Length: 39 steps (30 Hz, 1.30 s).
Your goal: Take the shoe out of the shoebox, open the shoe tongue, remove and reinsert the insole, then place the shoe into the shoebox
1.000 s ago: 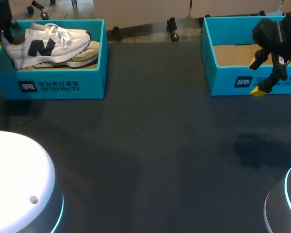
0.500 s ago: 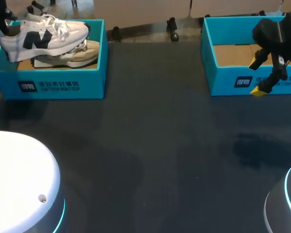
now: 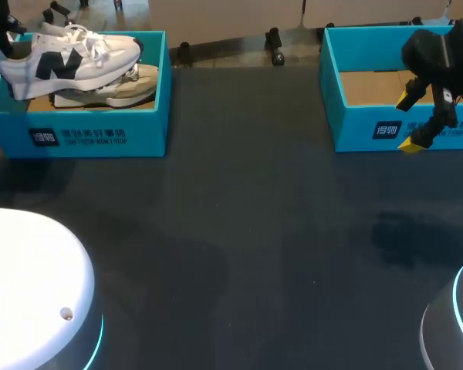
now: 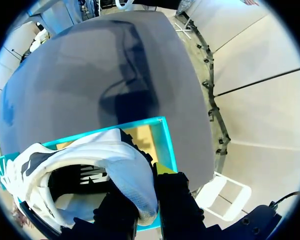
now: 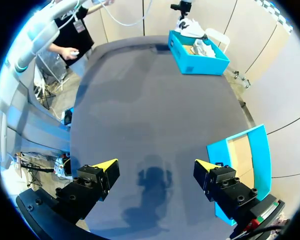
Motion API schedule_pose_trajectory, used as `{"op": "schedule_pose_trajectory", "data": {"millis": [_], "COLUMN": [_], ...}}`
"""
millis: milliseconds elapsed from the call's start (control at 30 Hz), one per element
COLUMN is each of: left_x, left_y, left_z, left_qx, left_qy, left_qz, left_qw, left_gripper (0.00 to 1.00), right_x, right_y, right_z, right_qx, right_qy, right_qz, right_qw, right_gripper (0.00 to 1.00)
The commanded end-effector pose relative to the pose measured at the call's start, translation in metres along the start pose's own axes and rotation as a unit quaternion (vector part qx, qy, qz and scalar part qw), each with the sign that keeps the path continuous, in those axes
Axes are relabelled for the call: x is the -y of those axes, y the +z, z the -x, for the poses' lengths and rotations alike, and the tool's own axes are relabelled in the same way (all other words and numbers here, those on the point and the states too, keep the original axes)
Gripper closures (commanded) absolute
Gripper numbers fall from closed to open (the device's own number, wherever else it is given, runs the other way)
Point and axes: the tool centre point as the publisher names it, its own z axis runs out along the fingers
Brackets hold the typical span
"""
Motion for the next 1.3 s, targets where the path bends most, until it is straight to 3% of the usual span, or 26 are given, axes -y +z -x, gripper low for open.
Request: {"op": "schedule_pose_trajectory", "data": {"millis": [33, 400, 567, 900, 1300], "left_x": [0.001, 0.034, 0.04, 0.057, 0.083], "left_y": [-0.002, -0.024, -0.032, -0.037, -0.048], "left_z": [0.0, 0.01, 0.019, 0.042, 0.077], "left_qx": [0.0, -0.016, -0.019, 0.001, -0.009], "left_qy": [0.0, -0.006, -0.01, -0.009, 0.019], "left_qz": [0.0, 0.0, -0.01, -0.035, -0.027], "left_qw": [1.0, 1.0, 1.0, 0.999, 0.999], "left_gripper": [1.0, 1.0, 1.0, 1.0, 1.0], "right_x": [-0.001, -0.001, -0.001, -0.001, -0.001], "right_y": [0.001, 0.001, 0.001, 0.001, 0.001], "right_z": [0.001, 0.001, 0.001, 0.001, 0.001], "right_qx": [-0.001, -0.001, -0.001, -0.001, -0.001], "right_qy": [0.0, 0.0, 0.0, 0.0, 0.0], "right_qz": [-0.001, -0.001, -0.001, -0.001, -0.001], "right_qw": [1.0, 1.0, 1.0, 1.0, 1.0], "right_gripper": [0.0, 0.0, 0.0, 0.0, 0.0]}}
